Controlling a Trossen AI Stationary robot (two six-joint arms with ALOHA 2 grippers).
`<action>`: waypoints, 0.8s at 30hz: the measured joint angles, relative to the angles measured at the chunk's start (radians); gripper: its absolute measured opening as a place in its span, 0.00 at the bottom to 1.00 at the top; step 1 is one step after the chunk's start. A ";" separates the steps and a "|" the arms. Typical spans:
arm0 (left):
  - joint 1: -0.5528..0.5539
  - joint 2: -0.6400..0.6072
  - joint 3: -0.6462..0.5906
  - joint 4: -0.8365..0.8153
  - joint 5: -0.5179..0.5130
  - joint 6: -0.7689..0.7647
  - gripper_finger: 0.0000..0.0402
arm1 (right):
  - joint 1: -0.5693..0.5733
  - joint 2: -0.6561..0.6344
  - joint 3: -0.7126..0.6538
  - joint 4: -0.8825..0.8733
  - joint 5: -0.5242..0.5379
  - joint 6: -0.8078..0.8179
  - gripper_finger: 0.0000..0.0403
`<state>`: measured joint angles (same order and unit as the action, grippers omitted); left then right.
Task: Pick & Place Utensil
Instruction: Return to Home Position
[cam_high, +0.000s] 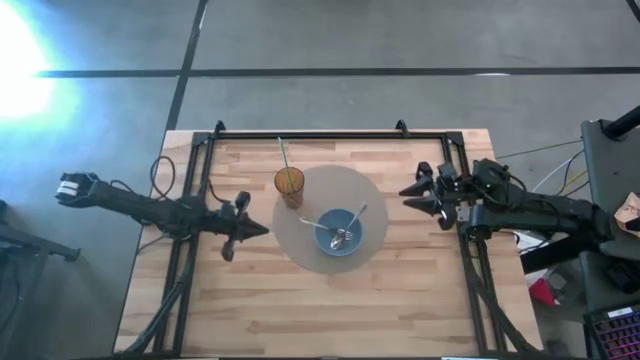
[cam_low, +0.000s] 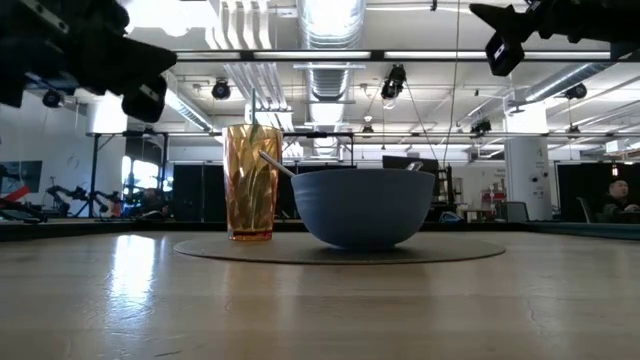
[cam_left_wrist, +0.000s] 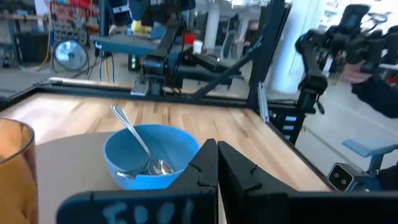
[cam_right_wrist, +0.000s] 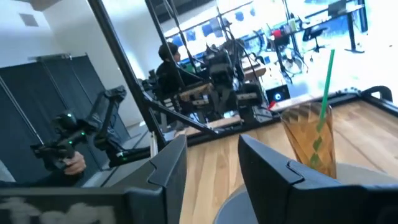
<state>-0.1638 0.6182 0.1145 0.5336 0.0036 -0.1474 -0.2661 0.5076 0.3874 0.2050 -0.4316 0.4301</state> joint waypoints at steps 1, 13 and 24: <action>0.000 -0.018 -0.023 0.020 0.001 0.000 0.00 | 0.000 -0.006 0.000 0.000 0.000 -0.003 0.33; 0.000 -0.137 -0.106 0.075 0.025 0.076 0.00 | 0.000 -0.017 0.000 0.000 0.000 -0.040 0.12; 0.000 -0.247 -0.106 0.051 0.021 0.166 0.00 | 0.000 -0.029 0.226 -0.471 0.059 -0.256 0.02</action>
<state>-0.1638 0.3715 0.0082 0.5846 0.0242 0.0185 -0.2665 0.4781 0.6136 -0.2660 -0.3726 0.1744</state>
